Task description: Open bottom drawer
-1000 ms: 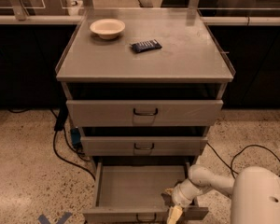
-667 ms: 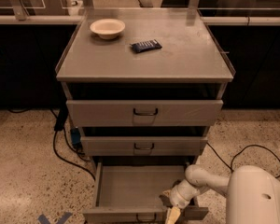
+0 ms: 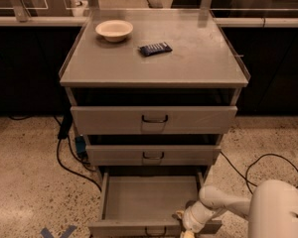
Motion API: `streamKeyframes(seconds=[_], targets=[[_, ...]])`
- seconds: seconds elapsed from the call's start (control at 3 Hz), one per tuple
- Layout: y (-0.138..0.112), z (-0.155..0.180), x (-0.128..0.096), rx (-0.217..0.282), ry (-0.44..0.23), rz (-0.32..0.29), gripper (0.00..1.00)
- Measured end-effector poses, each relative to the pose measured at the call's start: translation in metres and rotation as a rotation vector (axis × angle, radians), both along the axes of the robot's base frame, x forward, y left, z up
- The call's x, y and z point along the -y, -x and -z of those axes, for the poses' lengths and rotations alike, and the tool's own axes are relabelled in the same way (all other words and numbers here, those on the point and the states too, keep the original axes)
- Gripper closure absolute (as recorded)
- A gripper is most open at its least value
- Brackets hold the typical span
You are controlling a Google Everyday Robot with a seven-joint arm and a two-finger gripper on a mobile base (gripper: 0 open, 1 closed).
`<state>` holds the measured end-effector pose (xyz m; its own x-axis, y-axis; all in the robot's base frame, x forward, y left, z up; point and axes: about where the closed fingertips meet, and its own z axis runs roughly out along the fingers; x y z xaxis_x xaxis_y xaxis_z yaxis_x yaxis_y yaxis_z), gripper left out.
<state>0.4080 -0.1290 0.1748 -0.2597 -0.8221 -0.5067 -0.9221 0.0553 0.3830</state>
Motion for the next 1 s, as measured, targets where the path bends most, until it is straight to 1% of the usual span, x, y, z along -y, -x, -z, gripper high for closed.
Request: streamKeyframes(seconds=[0.33, 0.67, 1.0], targets=[[0.028, -0.012, 0.006, 0.041, -0.01, -0.003, 0.0], [0.049, -0.028, 0.013, 0.054, -0.02, -0.022, 0.0], [0.049, -0.028, 0.013, 0.054, -0.02, -0.022, 0.0]])
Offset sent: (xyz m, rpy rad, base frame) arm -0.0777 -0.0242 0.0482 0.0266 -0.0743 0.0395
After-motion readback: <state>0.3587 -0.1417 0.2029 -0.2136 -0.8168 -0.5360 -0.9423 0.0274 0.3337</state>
